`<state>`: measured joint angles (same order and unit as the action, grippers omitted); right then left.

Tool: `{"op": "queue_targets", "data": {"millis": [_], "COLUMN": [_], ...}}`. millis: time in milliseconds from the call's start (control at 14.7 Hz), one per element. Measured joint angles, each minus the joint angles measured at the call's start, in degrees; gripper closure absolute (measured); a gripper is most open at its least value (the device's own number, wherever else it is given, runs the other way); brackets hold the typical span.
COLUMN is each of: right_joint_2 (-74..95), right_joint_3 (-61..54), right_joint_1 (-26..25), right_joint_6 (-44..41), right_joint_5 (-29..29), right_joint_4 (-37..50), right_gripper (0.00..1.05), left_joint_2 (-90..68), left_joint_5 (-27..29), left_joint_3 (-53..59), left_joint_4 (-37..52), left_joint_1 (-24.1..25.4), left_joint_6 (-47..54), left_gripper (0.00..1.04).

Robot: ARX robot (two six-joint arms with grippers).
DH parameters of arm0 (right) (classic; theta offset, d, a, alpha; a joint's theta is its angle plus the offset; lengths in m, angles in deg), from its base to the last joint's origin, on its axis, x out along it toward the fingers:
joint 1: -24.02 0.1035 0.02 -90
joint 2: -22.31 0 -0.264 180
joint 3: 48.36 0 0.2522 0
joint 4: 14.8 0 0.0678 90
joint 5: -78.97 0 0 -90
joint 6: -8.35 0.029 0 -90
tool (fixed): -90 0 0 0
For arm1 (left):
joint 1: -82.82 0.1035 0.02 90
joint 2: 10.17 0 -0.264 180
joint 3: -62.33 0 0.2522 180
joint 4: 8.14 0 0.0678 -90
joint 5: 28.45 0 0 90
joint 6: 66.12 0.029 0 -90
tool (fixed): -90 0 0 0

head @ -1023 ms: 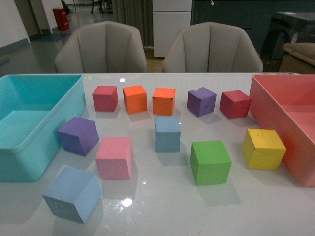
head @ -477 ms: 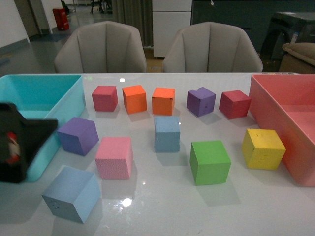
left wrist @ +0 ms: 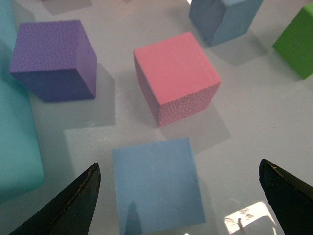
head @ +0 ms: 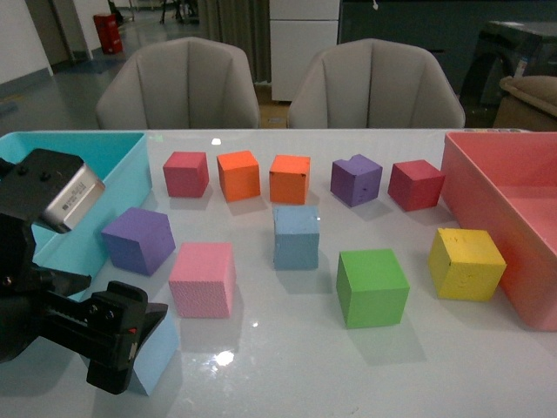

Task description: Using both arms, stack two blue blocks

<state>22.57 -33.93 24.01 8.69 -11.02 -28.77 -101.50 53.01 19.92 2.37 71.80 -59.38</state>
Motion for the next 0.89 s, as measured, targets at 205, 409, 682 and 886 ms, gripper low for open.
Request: {"op": "queue_targets", "data": {"millis": [205, 409, 682, 886], "right_joint_2": [0.00, 0.00, 0.00, 0.00], "right_joint_3": [0.00, 0.00, 0.00, 0.00], "right_joint_1": [0.00, 0.00, 0.00, 0.00], "right_joint_6": [0.00, 0.00, 0.00, 0.00], "right_joint_5": [0.00, 0.00, 0.00, 0.00], "right_joint_4": [0.00, 0.00, 0.00, 0.00], "right_gripper": [0.06, 0.06, 0.06, 0.06], "left_joint_2": [-4.09, -6.40, -11.43, -12.31], "left_joint_5": [-0.04, -0.28, 0.66, 0.83], "left_joint_3": [-1.79, -3.43, -4.07, -4.22], "left_joint_4": [-0.17, -0.68, 0.70, 1.11], "left_joint_1": [0.35, 0.37, 1.44, 1.44], "left_joint_6": [0.63, -0.33, -2.01, -2.27], "left_gripper": [0.07, 0.07, 0.07, 0.07]}}
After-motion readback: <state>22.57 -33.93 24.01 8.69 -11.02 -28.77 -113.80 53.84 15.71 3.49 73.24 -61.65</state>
